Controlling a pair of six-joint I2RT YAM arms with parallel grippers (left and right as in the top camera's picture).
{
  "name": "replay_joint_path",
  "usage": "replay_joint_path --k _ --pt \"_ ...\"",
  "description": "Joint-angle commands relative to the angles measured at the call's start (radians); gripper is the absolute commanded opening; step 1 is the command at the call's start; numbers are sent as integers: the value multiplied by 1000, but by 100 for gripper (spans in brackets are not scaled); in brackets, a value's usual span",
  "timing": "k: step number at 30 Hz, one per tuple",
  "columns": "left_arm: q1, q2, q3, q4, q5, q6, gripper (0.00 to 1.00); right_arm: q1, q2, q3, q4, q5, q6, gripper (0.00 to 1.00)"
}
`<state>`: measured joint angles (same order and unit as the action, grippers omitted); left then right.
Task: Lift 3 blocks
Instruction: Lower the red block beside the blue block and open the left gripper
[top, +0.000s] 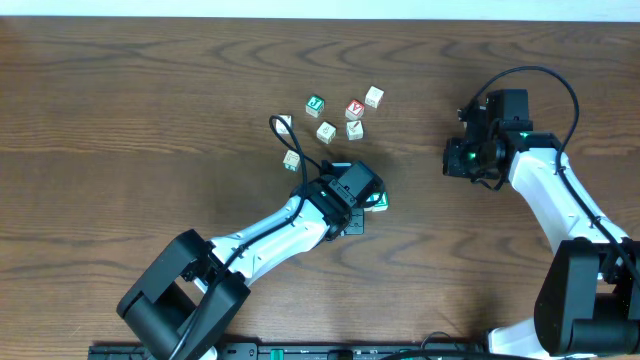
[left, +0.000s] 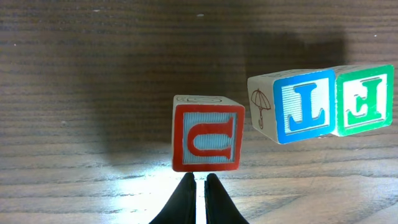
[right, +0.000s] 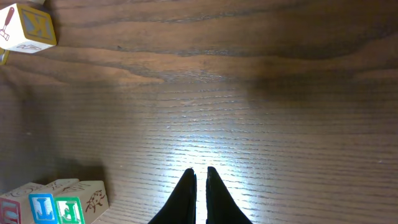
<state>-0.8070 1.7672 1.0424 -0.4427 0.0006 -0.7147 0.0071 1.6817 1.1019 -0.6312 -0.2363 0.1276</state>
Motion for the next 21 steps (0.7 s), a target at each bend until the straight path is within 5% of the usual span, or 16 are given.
replay_joint_path --k 1,21 --pt "-2 11 -10 6 -13 -13 8 8 -6 -6 0 -8 -10 5" --pt "-2 11 -10 45 -12 -14 8 8 -6 -6 0 -8 -10 5"
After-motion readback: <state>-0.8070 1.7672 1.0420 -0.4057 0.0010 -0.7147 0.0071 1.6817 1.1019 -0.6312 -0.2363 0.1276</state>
